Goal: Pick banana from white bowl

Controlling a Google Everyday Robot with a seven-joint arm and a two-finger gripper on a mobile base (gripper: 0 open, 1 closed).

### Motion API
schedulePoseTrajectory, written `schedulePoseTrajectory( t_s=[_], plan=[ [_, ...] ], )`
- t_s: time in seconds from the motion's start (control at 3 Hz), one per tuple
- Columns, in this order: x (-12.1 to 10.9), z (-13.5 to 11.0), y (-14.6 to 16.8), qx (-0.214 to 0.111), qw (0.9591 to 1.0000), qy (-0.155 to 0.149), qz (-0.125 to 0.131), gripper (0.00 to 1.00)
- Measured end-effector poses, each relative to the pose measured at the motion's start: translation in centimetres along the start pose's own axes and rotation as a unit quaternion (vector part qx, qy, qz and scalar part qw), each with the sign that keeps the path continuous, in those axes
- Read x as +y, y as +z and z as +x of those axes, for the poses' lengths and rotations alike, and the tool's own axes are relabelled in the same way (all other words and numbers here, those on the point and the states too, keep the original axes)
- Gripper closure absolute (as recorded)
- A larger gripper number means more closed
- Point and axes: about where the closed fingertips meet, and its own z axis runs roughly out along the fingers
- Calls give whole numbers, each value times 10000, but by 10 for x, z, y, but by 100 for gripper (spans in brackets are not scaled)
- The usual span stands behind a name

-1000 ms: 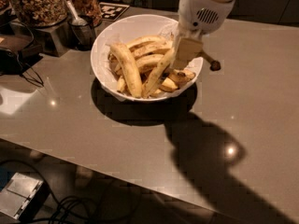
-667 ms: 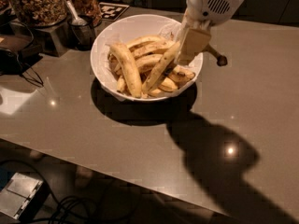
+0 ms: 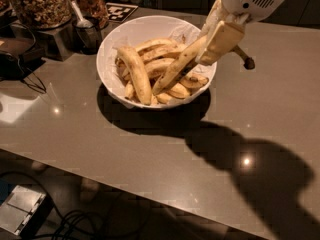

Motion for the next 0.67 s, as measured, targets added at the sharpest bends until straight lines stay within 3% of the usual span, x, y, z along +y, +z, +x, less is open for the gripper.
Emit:
schedulePoseTrajectory(
  t_s=[0.67],
  plan=[
    [43,31,-19,-553,9972,449,-206,100]
  ],
)
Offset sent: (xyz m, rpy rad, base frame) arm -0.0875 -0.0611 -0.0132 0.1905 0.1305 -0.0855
